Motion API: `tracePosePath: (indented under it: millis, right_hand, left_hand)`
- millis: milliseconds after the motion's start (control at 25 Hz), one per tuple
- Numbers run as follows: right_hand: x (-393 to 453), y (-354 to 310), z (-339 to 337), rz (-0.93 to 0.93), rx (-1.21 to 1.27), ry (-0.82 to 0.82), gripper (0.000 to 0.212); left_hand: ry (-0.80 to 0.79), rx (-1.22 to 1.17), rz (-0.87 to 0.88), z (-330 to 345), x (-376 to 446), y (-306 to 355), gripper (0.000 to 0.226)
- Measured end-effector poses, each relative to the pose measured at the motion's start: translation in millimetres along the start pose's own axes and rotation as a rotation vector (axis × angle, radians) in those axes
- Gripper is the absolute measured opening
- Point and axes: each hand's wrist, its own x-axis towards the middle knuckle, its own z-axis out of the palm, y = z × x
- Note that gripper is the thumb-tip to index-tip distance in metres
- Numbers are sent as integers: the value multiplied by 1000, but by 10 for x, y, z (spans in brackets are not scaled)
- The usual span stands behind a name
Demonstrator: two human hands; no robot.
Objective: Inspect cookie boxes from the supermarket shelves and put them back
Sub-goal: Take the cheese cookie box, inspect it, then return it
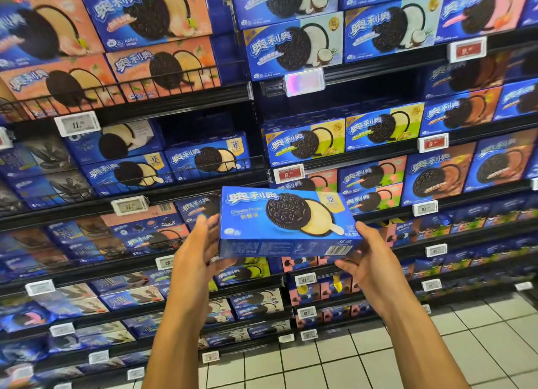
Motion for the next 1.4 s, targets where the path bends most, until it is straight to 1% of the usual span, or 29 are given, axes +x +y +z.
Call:
tracePosePath:
  millis: [80, 160, 360, 440, 560, 640, 760, 840, 960, 1040, 1080, 1160, 1240, 1280, 1320, 1400]
  right_hand:
    - [-6, -32, -21, -77, -36, -52, 23]
    - [-20, -47, -25, -138, -92, -99, 31]
    - [-3, -51, -55, -182, -137, -99, 36]
    - [3, -47, -70, -183, -154, -110, 37]
    - [19, -55, -94, -192, -198, -129, 37]
    - [27, -64, -100, -191, -221, -138, 38]
    - [32, -90, -66, -218, -249, -171, 52]
    - [40, -104, -35, -270, -270, -196, 54]
    - [53, -109, -11, -359, -284, -215, 58]
    - [68, -123, 0, -401, -274, -216, 63]
    - [71, -137, 12, -420, -275, -218, 63]
    - [74, -178, 31, -459, -288, -249, 54]
    - [68, -239, 76, -472, -303, -307, 48]
    - [63, -272, 112, -465, -292, -324, 49]
    - [61, -305, 161, -455, -268, -327, 52]
    - [43, -338, 307, -444, -188, -283, 56]
  left_hand:
    - [14, -9, 5, -14, 16, -56, 44]
    - [40, -39, 12, -30, 37, -130, 33]
    - [4, -60, 11, -64, 41, -224, 30]
    - [0, -72, 16, -65, 41, -250, 32]
    - [-9, -69, 34, -96, 57, -253, 42]
    - [-18, -38, 76, -131, 72, -217, 45]
    - [-31, 51, 184, -168, 119, -124, 47]
    - [-41, 113, 234, -178, 161, -70, 51]
    - [-45, 259, 268, -179, 213, -15, 63]
    - [-44, 321, 272, -191, 244, -4, 65]
    - [-46, 325, 269, -207, 256, -1, 64]
    - [-88, 321, 262, -225, 281, 10, 60]
    - [-129, 280, 214, -210, 340, 69, 55]
    - [-119, 247, 174, -179, 382, 98, 54]
    - [-77, 221, 143, -134, 419, 122, 55]
    - [92, 261, 113, 11, 412, 157, 63]
